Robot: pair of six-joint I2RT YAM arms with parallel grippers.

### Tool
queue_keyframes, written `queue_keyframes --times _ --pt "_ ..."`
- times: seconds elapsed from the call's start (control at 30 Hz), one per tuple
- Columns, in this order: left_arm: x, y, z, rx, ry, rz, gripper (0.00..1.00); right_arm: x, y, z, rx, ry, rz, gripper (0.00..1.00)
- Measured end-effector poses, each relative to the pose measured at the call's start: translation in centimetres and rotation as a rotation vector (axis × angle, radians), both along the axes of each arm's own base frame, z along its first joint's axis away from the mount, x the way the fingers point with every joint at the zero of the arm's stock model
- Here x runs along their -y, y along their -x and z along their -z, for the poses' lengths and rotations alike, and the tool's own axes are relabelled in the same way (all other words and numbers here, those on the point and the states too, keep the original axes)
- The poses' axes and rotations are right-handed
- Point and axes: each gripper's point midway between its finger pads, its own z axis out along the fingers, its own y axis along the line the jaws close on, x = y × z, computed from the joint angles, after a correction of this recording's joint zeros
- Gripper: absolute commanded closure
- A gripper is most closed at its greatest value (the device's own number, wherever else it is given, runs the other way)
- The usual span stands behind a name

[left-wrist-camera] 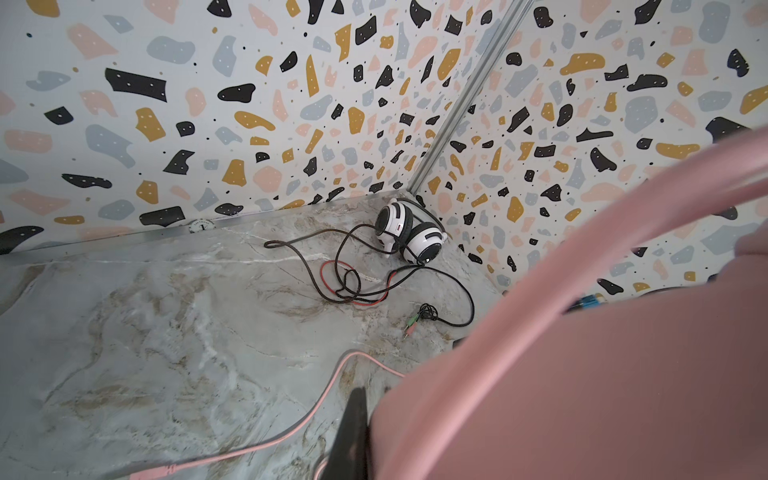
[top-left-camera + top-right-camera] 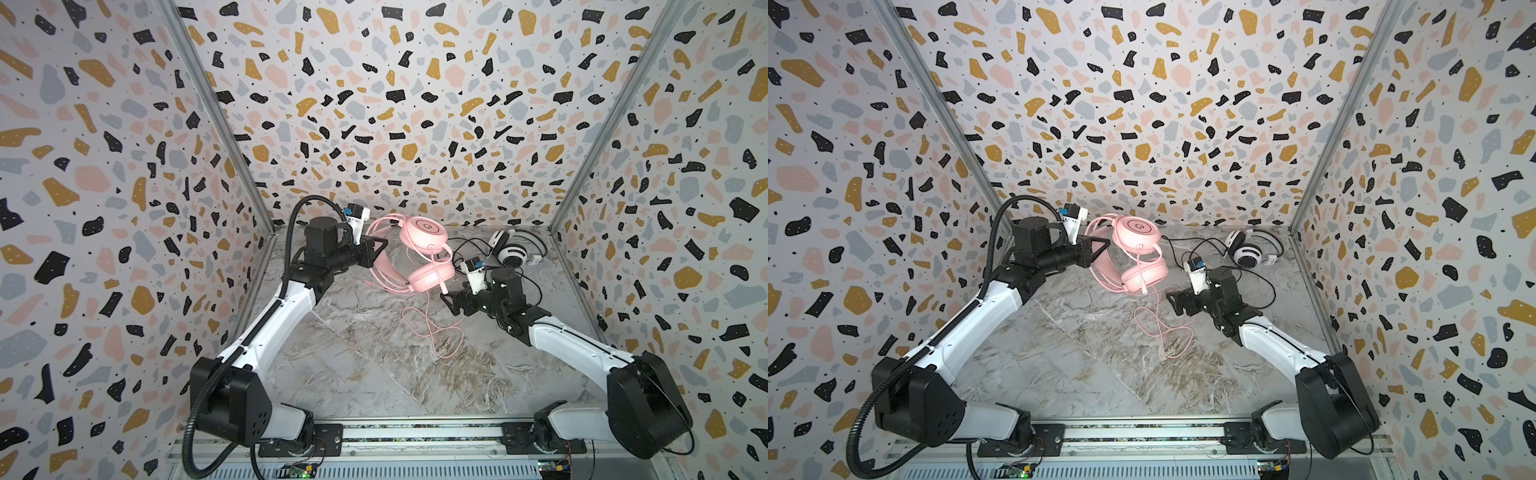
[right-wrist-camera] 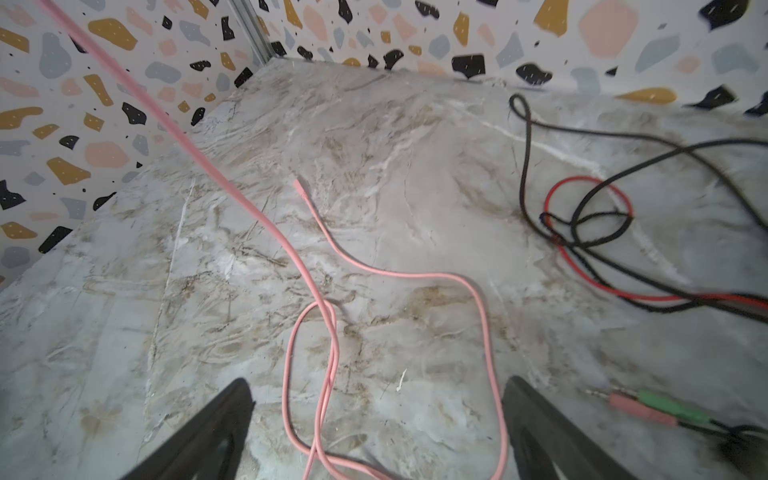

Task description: Wrap the headphones

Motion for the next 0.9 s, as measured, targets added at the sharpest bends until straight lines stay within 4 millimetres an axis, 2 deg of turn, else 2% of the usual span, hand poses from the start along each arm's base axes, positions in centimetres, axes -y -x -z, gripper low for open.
queue_keyframes --times 0.1,0.23,0.43,0.57,0.7,0.9 --pt "0.1 0.0 -0.2 -0.001 0.013 0.006 1.0 -2.0 -0.1 1.7 -0.026 -0.018 -0.039 0.05" --pt "0.0 0.0 -0.5 0.006 0.019 0.006 1.0 -5.0 -0.2 3.8 -0.061 -0.038 -0.099 0.12" --pt "-0.3 -0.1 -0.5 0.003 0.028 0.002 1.0 -6.5 -1.0 6.2 -0.102 -0.081 -0.112 0.3" --pt "-0.8 -0.2 -0.7 -0.001 0.058 -0.003 1.0 -7.2 -1.2 6.7 -0.111 -0.129 -0.112 0.43" --pt "-1.2 -0.4 -1.0 -0.002 0.084 -0.01 1.0 -8.2 -1.2 6.3 -0.11 -0.185 -0.131 0.65" --pt "-1.5 -0.5 -1.6 0.005 0.111 -0.01 1.0 -10.0 -0.5 5.3 -0.098 -0.24 -0.166 0.91"
